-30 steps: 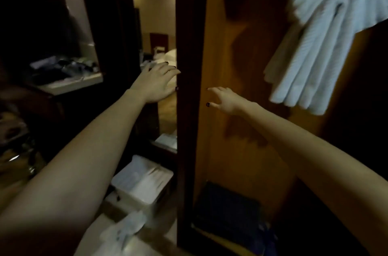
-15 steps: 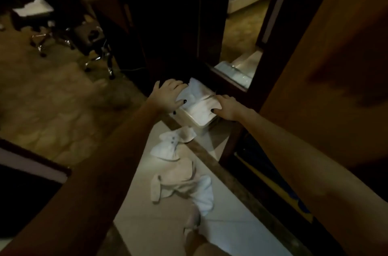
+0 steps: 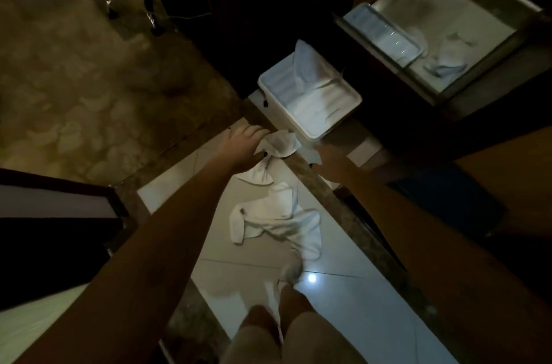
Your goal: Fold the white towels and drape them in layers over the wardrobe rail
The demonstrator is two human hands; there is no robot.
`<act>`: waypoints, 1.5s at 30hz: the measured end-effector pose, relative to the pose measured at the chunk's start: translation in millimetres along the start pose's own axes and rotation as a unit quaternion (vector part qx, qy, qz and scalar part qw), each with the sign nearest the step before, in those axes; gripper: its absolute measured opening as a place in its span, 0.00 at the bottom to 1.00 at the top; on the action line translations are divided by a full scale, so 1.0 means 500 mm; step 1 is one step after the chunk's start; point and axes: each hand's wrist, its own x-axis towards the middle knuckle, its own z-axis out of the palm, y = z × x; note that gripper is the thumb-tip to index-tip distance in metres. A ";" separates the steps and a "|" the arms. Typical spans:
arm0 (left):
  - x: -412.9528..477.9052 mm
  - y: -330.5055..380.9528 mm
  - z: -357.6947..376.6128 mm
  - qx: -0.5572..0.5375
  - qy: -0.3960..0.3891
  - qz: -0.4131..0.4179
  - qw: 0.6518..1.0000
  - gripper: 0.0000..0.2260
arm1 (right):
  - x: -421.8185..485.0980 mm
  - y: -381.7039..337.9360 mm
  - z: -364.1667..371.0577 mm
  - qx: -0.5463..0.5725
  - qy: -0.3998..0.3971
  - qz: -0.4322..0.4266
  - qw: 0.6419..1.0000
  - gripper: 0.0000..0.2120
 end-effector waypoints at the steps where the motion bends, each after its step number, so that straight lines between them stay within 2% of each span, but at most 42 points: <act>1: 0.014 -0.015 0.017 -0.010 -0.013 -0.014 1.000 0.26 | 0.025 0.002 0.012 0.000 -0.003 0.003 1.000 0.23; 7: 0.123 -0.113 0.172 -0.037 -0.062 -0.059 0.996 0.26 | 0.175 0.028 0.133 0.002 -0.060 0.029 0.998 0.18; 10: 0.190 -0.159 0.250 -0.068 -0.067 -0.063 0.994 0.25 | 0.247 0.055 0.207 0.001 -0.073 0.032 0.997 0.23; 15: 0.316 -0.247 0.382 -0.103 -0.078 -0.046 0.991 0.24 | 0.391 0.070 0.305 0.032 -0.070 0.053 0.996 0.26; 21: 0.413 -0.348 0.471 -0.090 -0.180 0.014 0.979 0.24 | 0.538 0.018 0.391 0.112 -0.071 0.136 0.982 0.27; 25: 0.484 -0.444 0.488 -0.056 -0.214 0.075 0.972 0.24 | 0.631 -0.036 0.442 0.156 -0.060 0.198 0.966 0.26; 31: 0.634 -0.592 0.511 0.013 -0.214 0.134 0.967 0.24 | 0.772 -0.108 0.519 0.190 -0.053 0.247 0.949 0.26; 35: 0.714 -0.643 0.552 -0.003 -0.203 0.136 0.970 0.24 | 0.850 -0.123 0.565 0.186 -0.051 0.252 0.948 0.26; 40: 0.806 -0.665 0.642 -0.008 -0.186 0.181 0.966 0.24 | 0.959 -0.092 0.615 0.205 -0.018 0.261 0.943 0.28; 45: 0.898 -0.653 0.790 -0.102 -0.224 0.142 0.959 0.23 | 1.069 -0.024 0.703 0.277 0.076 0.250 0.925 0.29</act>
